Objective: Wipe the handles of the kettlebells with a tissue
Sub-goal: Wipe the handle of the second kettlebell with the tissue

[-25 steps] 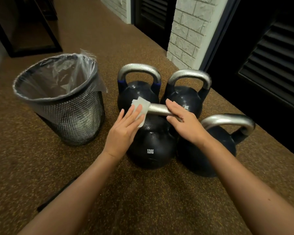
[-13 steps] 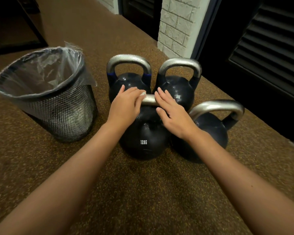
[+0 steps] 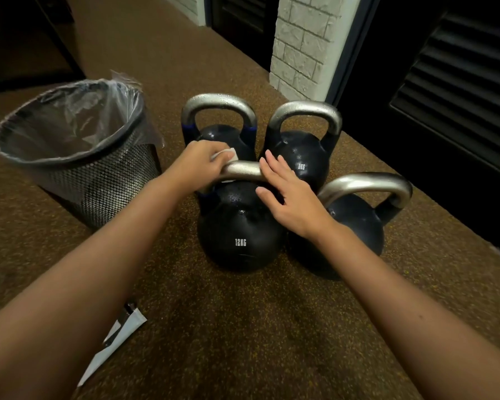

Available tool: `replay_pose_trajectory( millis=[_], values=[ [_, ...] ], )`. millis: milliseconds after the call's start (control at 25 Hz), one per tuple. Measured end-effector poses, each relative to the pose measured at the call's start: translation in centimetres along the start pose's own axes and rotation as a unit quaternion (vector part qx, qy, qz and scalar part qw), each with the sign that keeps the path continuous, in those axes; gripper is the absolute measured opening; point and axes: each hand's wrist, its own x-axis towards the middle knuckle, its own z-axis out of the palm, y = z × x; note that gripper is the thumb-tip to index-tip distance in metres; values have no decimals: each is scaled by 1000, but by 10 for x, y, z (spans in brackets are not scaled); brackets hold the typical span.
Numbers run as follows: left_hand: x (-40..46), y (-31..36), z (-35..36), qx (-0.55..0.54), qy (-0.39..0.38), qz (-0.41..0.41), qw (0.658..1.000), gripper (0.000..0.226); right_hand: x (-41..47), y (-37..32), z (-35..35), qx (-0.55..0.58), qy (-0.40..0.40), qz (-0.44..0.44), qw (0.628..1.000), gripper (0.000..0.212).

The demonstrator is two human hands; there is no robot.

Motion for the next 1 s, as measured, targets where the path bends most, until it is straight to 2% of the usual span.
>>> replay_pose_trajectory(
  millis=[120,280,480,600,720,840,1000],
  values=[
    [6,2,-6,11,-34,-37,999,31,-1,0,0,1,1,-3,1000,56],
    [13,15,-2,1,-60,-17,998,33,-1,-1,1,0,2,-1,1000,57],
    [-3,-6,10,-27,37,11,999,31,-1,-2,-2,1,-2,4,1000,55],
    [0,-3,6,-29,34,-1,999,32,-1,-3,-1,7,-1,6,1000,54],
    [-13,-2,15,3,76,76,994,23,-1,-3,-1,8,2,7,1000,54],
    [-40,-19,42,78,165,129,975,31,-2,-3,-1,10,2,7,1000,54],
    [-52,-28,58,38,228,89,969,37,-1,-4,0,11,5,9,1000,54]
  ],
)
